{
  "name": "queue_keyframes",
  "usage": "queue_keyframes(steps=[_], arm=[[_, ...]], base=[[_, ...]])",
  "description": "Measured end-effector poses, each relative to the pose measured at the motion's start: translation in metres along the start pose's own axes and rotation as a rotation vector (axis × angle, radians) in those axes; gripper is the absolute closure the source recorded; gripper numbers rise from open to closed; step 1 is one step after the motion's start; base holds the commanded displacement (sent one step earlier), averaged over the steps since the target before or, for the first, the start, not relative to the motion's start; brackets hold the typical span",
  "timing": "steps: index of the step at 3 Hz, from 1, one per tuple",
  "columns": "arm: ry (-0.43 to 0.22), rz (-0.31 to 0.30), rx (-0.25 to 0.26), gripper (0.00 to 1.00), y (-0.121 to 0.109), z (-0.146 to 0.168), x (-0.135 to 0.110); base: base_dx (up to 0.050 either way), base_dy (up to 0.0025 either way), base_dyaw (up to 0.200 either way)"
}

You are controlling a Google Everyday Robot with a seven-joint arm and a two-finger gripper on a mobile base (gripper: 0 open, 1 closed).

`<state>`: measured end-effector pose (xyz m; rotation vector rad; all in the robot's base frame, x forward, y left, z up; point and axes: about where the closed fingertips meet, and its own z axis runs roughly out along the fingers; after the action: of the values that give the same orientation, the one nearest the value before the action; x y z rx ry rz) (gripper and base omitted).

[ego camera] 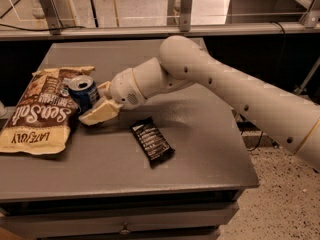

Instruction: Move pepsi can near brown chip bag

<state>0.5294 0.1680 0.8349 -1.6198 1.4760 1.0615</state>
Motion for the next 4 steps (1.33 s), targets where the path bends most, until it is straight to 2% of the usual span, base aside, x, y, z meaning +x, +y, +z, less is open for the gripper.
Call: queue_keyframes(steps=[1, 2, 3, 4], arm=[[0.000, 0.000, 0.000, 0.82, 0.000, 0.000, 0.000], [0.008, -0.011, -0.022, 0.60, 0.006, 0.004, 0.000], [0.008, -0.011, -0.023, 0.36, 0.007, 0.003, -0.001], [0.017, -0.024, -0.052, 0.13, 0.015, 0.010, 0.000]], base=[[0.000, 0.00000, 0.000], [0.000, 0.00000, 0.000], [0.000, 0.00000, 0.000], [0.000, 0.00000, 0.000]])
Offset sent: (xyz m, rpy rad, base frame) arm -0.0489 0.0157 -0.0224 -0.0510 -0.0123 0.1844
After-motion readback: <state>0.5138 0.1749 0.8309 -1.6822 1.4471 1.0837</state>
